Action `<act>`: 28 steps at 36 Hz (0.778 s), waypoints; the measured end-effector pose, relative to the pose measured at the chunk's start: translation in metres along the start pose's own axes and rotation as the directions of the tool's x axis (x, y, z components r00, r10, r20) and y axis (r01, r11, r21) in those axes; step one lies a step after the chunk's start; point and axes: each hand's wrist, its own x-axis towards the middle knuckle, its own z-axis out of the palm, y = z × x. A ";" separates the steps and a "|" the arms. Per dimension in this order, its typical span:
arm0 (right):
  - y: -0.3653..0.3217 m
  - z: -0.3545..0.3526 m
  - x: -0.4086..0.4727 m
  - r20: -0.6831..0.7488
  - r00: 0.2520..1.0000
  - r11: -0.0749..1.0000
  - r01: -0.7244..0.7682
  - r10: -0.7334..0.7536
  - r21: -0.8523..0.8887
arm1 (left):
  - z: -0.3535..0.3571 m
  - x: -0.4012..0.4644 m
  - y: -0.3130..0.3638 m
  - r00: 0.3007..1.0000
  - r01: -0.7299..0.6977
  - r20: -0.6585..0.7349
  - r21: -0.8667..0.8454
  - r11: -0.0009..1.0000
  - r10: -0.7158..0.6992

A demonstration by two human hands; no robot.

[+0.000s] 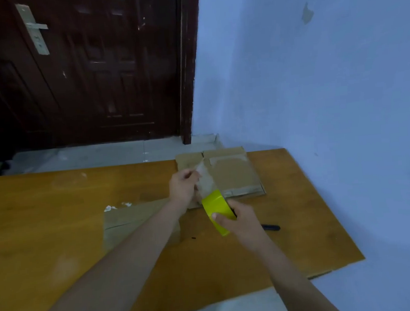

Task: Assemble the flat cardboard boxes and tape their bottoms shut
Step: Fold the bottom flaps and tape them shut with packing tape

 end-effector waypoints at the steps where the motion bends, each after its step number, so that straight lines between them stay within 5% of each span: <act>1: 0.002 0.000 -0.003 -0.004 1.000 1.000 -0.015 0.015 0.013 | 0.000 -0.002 -0.003 1.000 -0.014 -0.015 0.034 0.999 0.015; 13: 0.000 0.020 -0.029 -0.010 0.981 0.981 -0.193 0.193 0.019 | -0.003 -0.014 -0.021 0.995 -0.097 0.055 0.291 0.952 0.084; 18: -0.006 0.031 -0.027 0.006 0.935 0.934 -0.356 0.356 0.024 | -0.017 0.001 -0.006 0.999 -0.050 0.005 0.251 0.967 0.051; 21: -0.001 0.043 -0.025 -0.007 0.889 0.889 -0.458 0.458 0.018 | -0.029 0.015 0.004 0.987 -0.131 0.127 0.309 0.942 0.096; 28: -0.030 0.065 -0.003 0.026 0.897 0.891 -0.442 0.442 0.103 | -0.065 0.058 -0.007 0.981 -0.049 0.194 0.250 0.967 0.000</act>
